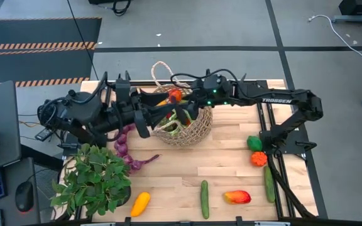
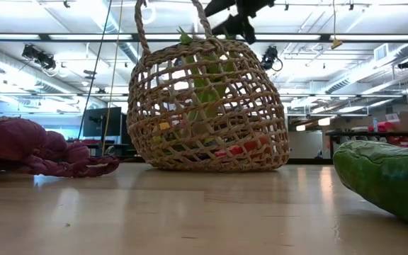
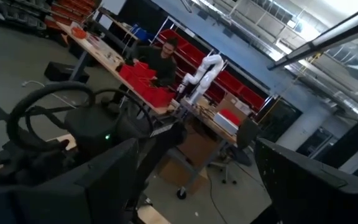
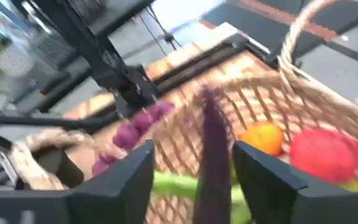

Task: Build produce basket
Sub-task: Put the lime into the brown basket

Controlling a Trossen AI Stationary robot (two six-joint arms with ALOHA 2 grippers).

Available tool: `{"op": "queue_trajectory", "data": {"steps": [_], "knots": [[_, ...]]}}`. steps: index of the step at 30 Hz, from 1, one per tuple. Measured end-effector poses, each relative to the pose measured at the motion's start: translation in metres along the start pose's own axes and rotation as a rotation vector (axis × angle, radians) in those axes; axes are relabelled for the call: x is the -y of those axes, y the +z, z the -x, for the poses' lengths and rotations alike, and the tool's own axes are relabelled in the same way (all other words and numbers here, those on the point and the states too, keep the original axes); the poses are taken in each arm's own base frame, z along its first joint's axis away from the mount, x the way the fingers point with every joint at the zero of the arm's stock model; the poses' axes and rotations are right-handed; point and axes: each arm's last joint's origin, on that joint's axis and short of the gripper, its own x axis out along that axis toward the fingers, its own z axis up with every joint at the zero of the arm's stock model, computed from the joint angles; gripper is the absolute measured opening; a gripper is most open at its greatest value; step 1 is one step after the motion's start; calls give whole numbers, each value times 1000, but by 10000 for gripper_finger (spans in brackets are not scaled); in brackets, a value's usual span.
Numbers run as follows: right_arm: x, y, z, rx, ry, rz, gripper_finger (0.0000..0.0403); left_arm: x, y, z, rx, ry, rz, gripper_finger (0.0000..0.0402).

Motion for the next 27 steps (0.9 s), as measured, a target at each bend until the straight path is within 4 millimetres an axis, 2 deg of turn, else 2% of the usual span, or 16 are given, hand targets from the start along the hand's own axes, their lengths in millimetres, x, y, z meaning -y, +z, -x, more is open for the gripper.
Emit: {"op": "queue_trajectory", "data": {"steps": [4, 10, 15, 21, 27], "knots": [[5, 2, 17, -27, -36, -1, 278, -1, -1, 0, -7, 8, -20, 325], [9, 3, 65, -71, -74, -73, 320, -6, -9, 1, -73, 48, -52, 325], [10, -18, 99, -256, -174, -270, 317, -9, -11, 0, -93, 71, -65, 325], [7, -50, 126, -521, -363, -464, 303, -13, -8, -4, -79, 89, -68, 325], [6, -78, 131, -689, -527, -414, 301, -16, -8, -5, -88, 105, -87, 325]]}}
